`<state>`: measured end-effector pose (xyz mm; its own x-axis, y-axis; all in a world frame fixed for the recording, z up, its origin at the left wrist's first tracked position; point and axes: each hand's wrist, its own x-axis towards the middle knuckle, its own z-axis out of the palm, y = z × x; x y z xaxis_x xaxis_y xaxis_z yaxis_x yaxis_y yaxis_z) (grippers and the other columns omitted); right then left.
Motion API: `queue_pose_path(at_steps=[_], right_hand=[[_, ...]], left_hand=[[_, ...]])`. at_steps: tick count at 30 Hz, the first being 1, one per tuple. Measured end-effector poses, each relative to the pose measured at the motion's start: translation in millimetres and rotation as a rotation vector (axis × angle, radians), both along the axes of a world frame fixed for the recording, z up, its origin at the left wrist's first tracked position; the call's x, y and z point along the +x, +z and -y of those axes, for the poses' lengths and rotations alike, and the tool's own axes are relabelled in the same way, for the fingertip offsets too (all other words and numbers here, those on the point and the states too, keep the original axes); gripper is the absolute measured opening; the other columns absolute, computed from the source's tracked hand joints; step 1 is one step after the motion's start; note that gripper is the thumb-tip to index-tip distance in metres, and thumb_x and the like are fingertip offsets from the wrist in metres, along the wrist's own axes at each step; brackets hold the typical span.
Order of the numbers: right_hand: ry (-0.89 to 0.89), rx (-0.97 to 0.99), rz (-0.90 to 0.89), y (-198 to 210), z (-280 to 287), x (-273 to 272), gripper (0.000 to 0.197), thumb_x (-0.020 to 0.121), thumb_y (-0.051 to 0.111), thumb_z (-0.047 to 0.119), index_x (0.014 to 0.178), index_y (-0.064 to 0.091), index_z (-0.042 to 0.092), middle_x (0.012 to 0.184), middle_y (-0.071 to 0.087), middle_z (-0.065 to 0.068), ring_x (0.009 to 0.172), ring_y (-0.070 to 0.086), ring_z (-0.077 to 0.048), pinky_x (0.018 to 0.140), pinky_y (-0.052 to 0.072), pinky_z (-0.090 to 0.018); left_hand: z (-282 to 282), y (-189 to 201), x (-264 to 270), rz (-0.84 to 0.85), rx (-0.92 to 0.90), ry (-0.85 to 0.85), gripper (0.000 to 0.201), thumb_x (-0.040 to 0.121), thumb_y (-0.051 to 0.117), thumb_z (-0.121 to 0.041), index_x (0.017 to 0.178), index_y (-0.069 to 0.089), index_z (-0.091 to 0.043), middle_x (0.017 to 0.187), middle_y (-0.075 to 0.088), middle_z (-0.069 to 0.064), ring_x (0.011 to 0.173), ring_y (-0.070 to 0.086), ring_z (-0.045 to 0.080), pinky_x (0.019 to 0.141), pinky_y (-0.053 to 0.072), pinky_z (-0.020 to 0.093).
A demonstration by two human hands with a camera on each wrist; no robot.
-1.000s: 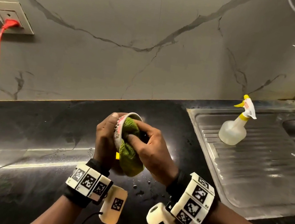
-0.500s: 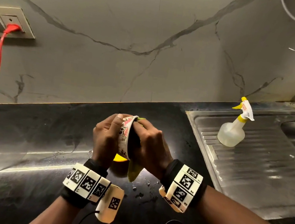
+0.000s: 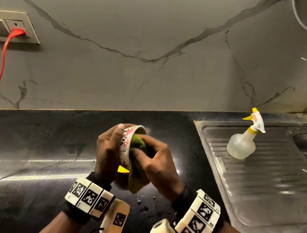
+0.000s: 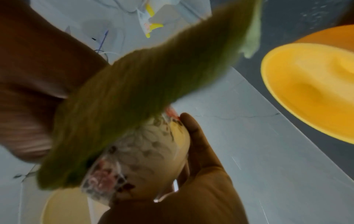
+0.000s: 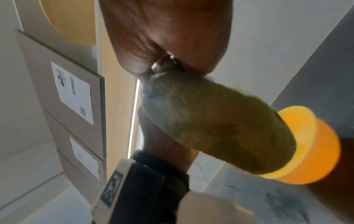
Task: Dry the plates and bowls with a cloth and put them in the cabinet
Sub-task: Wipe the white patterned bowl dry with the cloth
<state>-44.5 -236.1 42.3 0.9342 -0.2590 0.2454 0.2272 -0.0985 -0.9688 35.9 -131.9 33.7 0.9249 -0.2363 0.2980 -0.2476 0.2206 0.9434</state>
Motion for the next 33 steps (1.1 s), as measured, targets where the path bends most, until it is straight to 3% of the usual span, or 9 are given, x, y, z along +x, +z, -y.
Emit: queue_pose_path(at_steps=[4,8,15,18,21,24,28,30,33], right_hand=[[-0.207,0.115,-0.018,3,2,12,0.032,0.08,0.065,0.036,0.107,0.073,0.02,0.099,0.075,0.0,0.095,0.071,-0.02,0.086,0.057,-0.048],[-0.167,0.214,-0.078,0,-7,10,0.018,0.089,0.064,0.029,0.105,0.072,0.025,0.099,0.075,-0.002,0.095,0.071,-0.022,0.087,0.057,-0.051],[0.138,-0.301,0.135,5,2,-8,0.044,0.076,0.056,0.003,0.119,0.066,0.005,0.121,0.065,-0.005,0.112,0.061,-0.018,0.094,0.052,-0.04],[0.255,-0.629,0.198,-4,15,-5,0.035,0.081,0.065,0.006,0.116,0.068,0.008,0.121,0.064,-0.003,0.106,0.063,-0.02,0.083,0.055,-0.04],[0.217,-0.959,0.397,-9,22,8,0.019,0.085,0.067,0.007,0.103,0.071,0.011,0.107,0.066,-0.002,0.089,0.062,-0.022,0.069,0.054,-0.04],[0.121,-1.099,0.536,-8,21,23,0.017,0.089,0.065,0.013,0.104,0.07,0.006,0.106,0.067,-0.008,0.09,0.064,-0.025,0.071,0.056,-0.039],[-0.005,-1.038,0.396,-8,15,30,0.039,0.086,0.059,0.022,0.12,0.064,0.002,0.121,0.066,-0.013,0.098,0.068,-0.033,0.074,0.059,-0.044],[-0.008,-0.901,0.292,-9,12,32,0.045,0.08,0.069,0.015,0.124,0.062,0.007,0.126,0.064,-0.009,0.105,0.066,-0.03,0.081,0.058,-0.042],[-0.047,-0.61,0.225,-13,3,32,0.032,0.082,0.067,0.01,0.114,0.067,0.008,0.112,0.069,-0.005,0.1,0.066,-0.02,0.084,0.054,-0.036]], left_hand=[[6,10,0,0.042,-0.005,-0.038,0.035,0.088,0.051,-0.041,0.088,0.078,-0.02,0.088,0.075,0.014,0.082,0.07,0.034,0.076,0.055,0.046],[3,1,-2,0.074,0.013,-0.03,0.04,0.089,0.05,-0.04,0.095,0.074,-0.008,0.088,0.074,0.014,0.082,0.07,0.036,0.075,0.054,0.051],[-7,7,10,0.048,-0.022,-0.072,0.034,0.086,0.052,-0.04,0.084,0.078,-0.019,0.081,0.074,0.011,0.075,0.068,0.027,0.068,0.053,0.036],[-12,1,14,-0.044,-0.021,-0.079,0.04,0.079,0.056,-0.046,0.084,0.078,-0.013,0.081,0.074,0.014,0.074,0.068,0.026,0.066,0.053,0.031],[-11,-6,14,-0.181,-0.026,-0.128,0.054,0.078,0.059,-0.048,0.09,0.072,0.002,0.084,0.068,0.024,0.079,0.063,0.033,0.074,0.05,0.04],[-7,-3,10,-0.249,-0.055,-0.165,0.035,0.09,0.054,-0.034,0.073,0.076,-0.012,0.07,0.066,0.01,0.07,0.061,0.023,0.069,0.048,0.034],[-6,2,15,-0.191,-0.055,-0.128,0.044,0.099,0.043,-0.014,0.075,0.079,-0.015,0.072,0.071,0.003,0.07,0.065,0.013,0.069,0.052,0.023],[-9,1,19,-0.19,-0.077,-0.074,0.032,0.091,0.053,-0.025,0.089,0.076,-0.003,0.083,0.07,0.014,0.08,0.065,0.02,0.074,0.052,0.026],[-14,-4,21,-0.112,-0.027,-0.037,0.04,0.083,0.057,-0.029,0.097,0.073,0.005,0.096,0.072,0.023,0.088,0.066,0.031,0.078,0.052,0.035]])
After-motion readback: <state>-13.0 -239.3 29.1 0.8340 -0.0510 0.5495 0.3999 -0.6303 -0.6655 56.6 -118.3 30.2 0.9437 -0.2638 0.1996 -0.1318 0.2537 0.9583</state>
